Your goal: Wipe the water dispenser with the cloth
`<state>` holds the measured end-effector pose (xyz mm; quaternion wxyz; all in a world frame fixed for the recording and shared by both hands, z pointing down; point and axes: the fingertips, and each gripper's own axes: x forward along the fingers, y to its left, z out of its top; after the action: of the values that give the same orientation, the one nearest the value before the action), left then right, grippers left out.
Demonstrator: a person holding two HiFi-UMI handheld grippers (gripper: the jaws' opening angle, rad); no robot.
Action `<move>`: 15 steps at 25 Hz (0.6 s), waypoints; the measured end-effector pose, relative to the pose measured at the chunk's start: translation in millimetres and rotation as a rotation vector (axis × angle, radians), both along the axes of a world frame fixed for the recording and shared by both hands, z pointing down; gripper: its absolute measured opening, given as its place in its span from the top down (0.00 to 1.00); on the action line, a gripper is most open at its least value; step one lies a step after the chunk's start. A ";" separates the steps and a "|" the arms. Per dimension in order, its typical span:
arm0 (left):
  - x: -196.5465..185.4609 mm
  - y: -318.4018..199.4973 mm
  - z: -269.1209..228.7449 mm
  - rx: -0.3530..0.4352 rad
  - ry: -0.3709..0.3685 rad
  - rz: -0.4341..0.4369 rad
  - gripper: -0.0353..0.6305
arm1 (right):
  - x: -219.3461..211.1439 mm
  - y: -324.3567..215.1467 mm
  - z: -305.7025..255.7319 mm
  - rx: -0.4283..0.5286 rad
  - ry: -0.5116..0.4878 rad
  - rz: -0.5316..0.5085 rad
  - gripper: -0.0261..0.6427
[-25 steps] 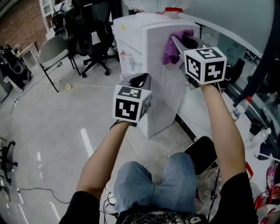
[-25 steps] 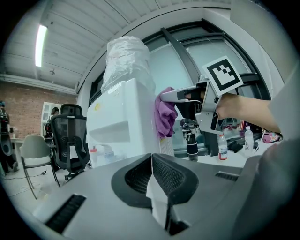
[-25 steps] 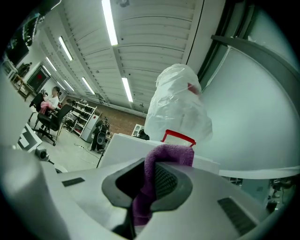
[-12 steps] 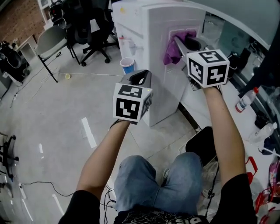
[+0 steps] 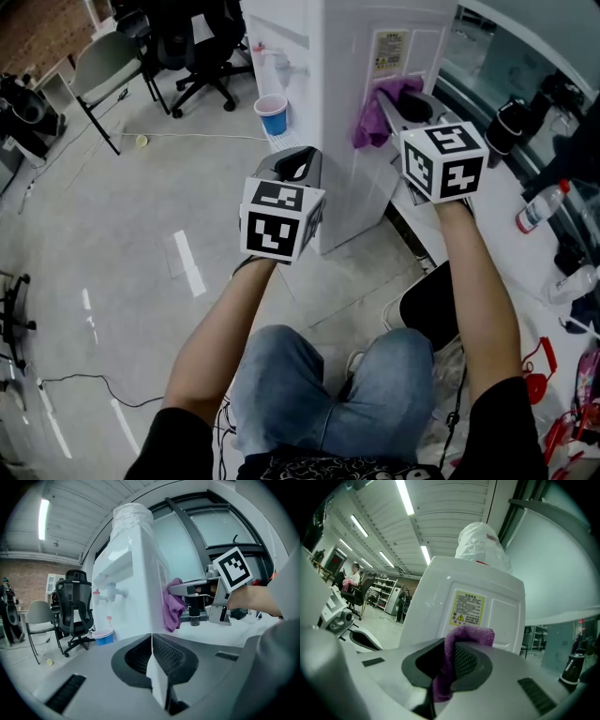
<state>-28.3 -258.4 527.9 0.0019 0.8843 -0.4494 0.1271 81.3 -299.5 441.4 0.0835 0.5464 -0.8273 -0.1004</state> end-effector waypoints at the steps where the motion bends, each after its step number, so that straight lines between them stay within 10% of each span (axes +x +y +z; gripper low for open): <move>1: -0.6 -1.0 3.5 0.000 -0.004 -0.004 0.91 | 0.7 -0.6 6.6 -0.006 -0.003 0.001 0.91; 15: -5.5 -8.7 59.1 -0.022 -0.029 -0.042 0.90 | 10.5 -6.0 107.4 -0.112 -0.082 0.017 0.91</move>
<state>-33.7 -267.1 587.0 0.0079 0.8725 -0.4664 0.1451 91.8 -305.5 548.8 0.0810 0.5516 -0.8296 -0.0307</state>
